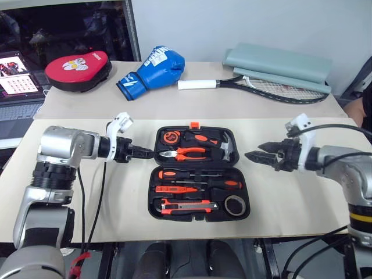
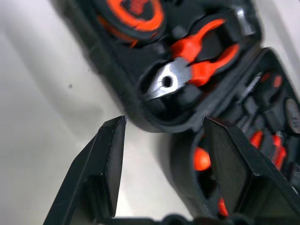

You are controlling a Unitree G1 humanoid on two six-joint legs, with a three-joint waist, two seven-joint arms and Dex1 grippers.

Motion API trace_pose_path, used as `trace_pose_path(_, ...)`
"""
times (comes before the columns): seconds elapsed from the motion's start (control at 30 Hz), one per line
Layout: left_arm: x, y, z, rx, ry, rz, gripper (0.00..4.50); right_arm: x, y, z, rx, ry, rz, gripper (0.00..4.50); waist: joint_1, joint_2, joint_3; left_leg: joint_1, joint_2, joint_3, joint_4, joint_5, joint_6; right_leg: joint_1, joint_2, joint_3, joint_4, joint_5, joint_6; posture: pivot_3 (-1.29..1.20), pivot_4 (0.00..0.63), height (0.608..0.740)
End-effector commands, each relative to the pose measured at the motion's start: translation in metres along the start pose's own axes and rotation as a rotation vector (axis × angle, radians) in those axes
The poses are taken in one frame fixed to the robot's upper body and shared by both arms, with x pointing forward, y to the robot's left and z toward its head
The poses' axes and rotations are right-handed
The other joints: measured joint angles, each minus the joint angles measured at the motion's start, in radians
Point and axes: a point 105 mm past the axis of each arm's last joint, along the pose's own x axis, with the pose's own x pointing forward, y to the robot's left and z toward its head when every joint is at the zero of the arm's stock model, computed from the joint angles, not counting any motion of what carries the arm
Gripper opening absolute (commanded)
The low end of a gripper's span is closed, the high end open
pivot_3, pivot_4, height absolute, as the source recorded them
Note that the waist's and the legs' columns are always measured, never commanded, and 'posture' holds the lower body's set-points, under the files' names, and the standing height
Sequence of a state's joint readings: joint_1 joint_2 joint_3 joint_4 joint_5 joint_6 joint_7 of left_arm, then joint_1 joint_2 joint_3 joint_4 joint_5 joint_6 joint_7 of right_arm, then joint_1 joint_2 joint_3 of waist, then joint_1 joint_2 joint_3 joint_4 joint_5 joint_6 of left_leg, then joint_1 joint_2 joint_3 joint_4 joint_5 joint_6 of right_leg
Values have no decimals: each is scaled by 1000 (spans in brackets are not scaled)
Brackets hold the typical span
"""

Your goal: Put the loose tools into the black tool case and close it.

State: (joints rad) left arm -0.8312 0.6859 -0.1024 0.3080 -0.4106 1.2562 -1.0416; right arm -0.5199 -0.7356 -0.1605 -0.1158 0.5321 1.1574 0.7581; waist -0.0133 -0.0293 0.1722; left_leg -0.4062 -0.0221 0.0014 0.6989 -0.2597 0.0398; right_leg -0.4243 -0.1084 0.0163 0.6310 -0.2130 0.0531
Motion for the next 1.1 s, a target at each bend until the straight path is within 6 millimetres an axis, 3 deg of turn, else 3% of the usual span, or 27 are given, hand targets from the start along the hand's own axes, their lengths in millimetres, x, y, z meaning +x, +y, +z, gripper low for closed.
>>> trace_pose_path(0.03,1,3,9,44,-9,27,2799,2,-5,8,32,-5,-22,3821,0,0,0,0,0,0,0,0,0,0,0,0,0,0,0,0,150,737)
trace_pose_path(0.47,22,1,5,34,18,-13,2799,27,-2,-7,59,80,26,3821,0,0,0,-1,-1,0,-2,0,0,0,-1,-1,0,0,0,0,150,737)
trace_pose_path(0.5,24,2,4,34,23,-9,2799,28,-2,-8,64,81,25,3316,0,0,0,-1,-1,0,-2,0,0,0,-1,-1,0,0,0,0,150,737)
trace_pose_path(0.53,25,3,3,29,31,1,2383,29,-2,-8,69,81,26,3077,0,0,0,-1,-1,0,-2,0,0,0,-1,-1,1,0,0,0,150,737)
trace_pose_path(0.83,29,2,0,6,41,-18,292,36,0,-8,108,78,52,68,0,1,-1,2,-1,0,-2,0,0,1,-1,0,0,0,0,0,150,737)
trace_pose_path(0.87,29,-1,0,-4,38,-32,13,36,1,-8,107,79,53,0,0,1,-1,3,-1,0,-2,0,0,2,-1,0,0,0,0,0,150,737)
trace_pose_path(1.1,28,-4,1,-18,39,-41,13,36,6,-7,105,62,78,0,-1,1,-1,3,-1,0,-1,0,0,2,-1,0,0,0,0,0,150,737)
